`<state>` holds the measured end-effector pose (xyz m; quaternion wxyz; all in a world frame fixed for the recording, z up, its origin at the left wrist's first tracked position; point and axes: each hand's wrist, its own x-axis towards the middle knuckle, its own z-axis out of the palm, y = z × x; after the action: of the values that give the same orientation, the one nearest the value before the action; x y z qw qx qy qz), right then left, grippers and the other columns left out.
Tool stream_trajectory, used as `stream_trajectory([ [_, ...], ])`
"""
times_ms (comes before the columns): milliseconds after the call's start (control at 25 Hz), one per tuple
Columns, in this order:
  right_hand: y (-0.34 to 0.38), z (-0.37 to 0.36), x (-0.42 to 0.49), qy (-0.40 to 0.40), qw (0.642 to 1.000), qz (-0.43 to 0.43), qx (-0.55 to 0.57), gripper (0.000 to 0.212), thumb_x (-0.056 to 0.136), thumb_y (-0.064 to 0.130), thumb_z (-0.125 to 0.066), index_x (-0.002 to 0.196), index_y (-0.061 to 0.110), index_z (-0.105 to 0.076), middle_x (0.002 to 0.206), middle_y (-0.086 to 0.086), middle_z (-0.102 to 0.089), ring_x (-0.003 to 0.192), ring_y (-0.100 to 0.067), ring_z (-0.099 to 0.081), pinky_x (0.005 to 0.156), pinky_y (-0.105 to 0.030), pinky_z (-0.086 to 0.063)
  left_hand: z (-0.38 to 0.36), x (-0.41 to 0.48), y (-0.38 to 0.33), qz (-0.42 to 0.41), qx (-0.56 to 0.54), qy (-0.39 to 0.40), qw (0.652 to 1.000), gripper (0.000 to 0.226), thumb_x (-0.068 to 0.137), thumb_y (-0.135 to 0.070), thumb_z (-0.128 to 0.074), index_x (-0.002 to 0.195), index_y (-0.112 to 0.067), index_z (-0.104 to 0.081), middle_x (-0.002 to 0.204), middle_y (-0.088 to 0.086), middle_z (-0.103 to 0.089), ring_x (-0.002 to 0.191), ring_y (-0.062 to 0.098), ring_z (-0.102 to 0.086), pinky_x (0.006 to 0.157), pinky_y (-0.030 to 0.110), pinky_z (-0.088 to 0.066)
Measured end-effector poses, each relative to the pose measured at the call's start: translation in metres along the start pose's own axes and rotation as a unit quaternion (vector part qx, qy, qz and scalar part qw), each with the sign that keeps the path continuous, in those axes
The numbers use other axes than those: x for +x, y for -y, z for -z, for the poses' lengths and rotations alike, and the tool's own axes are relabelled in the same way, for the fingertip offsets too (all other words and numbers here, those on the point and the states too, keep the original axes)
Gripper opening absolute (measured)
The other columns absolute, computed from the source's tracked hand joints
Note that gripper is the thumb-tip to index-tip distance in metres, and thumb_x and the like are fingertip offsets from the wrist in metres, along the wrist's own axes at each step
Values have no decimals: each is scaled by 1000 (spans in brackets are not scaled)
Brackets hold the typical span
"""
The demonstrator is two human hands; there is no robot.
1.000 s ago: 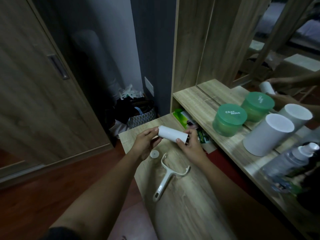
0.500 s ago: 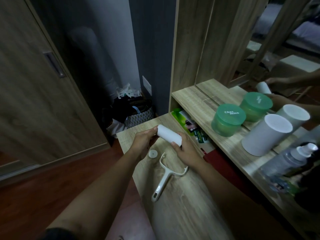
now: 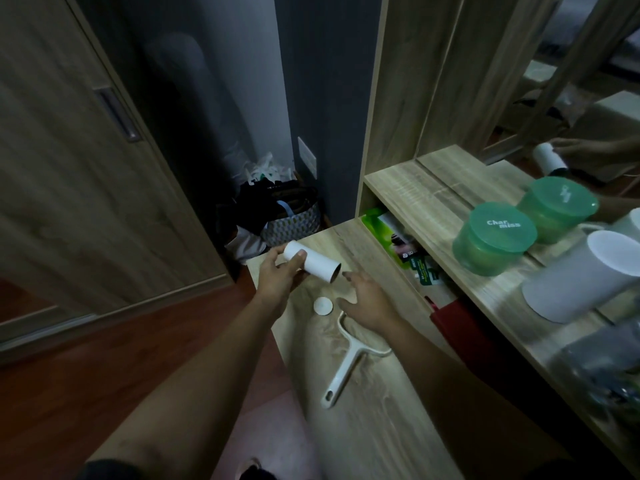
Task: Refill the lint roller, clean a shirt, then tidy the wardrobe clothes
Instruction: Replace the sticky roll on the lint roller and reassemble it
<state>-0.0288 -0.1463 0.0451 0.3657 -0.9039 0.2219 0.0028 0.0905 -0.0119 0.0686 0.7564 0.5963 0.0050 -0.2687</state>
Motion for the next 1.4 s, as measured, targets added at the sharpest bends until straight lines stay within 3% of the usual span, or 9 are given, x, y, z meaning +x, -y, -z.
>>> stream_trajectory([
  [200,12,-31,28,92,982,-6,-163,61,80,37,-68,132,11,-49,132,-9,-55,121,-24,-50,93,-32,-43,15,18,-4,10,10,-29,999,35,88,-15,-65,119,-9,-51,102,14,-63,92,27,-66,76,31,-57],
  [400,18,-39,31,77,969,0,-233,41,85,29,-63,121,11,-56,121,-10,-59,110,-27,-57,85,-32,-46,16,23,-11,-5,27,-44,999,37,88,-14,-64,121,-3,-50,98,5,-59,92,25,-64,78,32,-56],
  [480,17,-37,28,21,987,-18,-158,39,80,35,-65,111,11,-61,110,-10,-64,100,-26,-61,79,-32,-48,12,21,-16,-13,18,-43,999,33,89,-14,-63,118,-5,-51,99,4,-58,90,22,-64,78,32,-56],
  [560,19,-27,22,-66,994,-74,47,33,74,40,-68,99,19,-65,93,-1,-69,86,-18,-66,75,-31,-53,7,18,-21,-19,3,-46,999,23,89,-14,-62,110,-12,-53,104,6,-57,94,24,-63,79,33,-56],
  [640,26,-11,7,-126,949,-98,273,29,75,30,-74,102,24,-65,89,7,-69,78,1,-66,73,-24,-57,-2,11,-28,-22,-11,-50,998,16,89,-13,-62,102,-17,-54,107,9,-58,99,27,-62,78,32,-56],
  [760,43,18,-28,-168,876,-56,449,35,80,7,-70,109,22,-58,96,9,-66,81,11,-64,71,-9,-50,-21,-10,-34,-24,-28,-45,998,19,88,-14,-64,105,-15,-55,115,16,-58,100,30,-65,74,30,-58],
  [880,50,38,-62,-209,847,-17,488,48,81,1,-67,123,20,-52,100,13,-64,88,9,-65,75,-10,-51,-37,-45,-37,-9,-66,-16,998,20,88,-14,-63,106,-15,-55,108,14,-63,85,20,-70,75,29,-59],
  [1120,47,47,-113,-230,865,-2,446,51,81,5,-69,128,17,-55,111,4,-66,104,-3,-64,83,-15,-51,-47,-101,-31,19,-102,33,994,18,87,-11,-62,104,-17,-59,92,4,-72,82,18,-72,76,27,-58],
  [1400,43,40,-126,-238,886,20,398,52,79,6,-71,118,37,-53,120,8,-60,105,7,-60,85,-13,-50,-48,-120,-30,27,-105,38,993,16,87,-13,-62,102,-17,-59,97,6,-68,87,20,-69,69,23,-57],
])
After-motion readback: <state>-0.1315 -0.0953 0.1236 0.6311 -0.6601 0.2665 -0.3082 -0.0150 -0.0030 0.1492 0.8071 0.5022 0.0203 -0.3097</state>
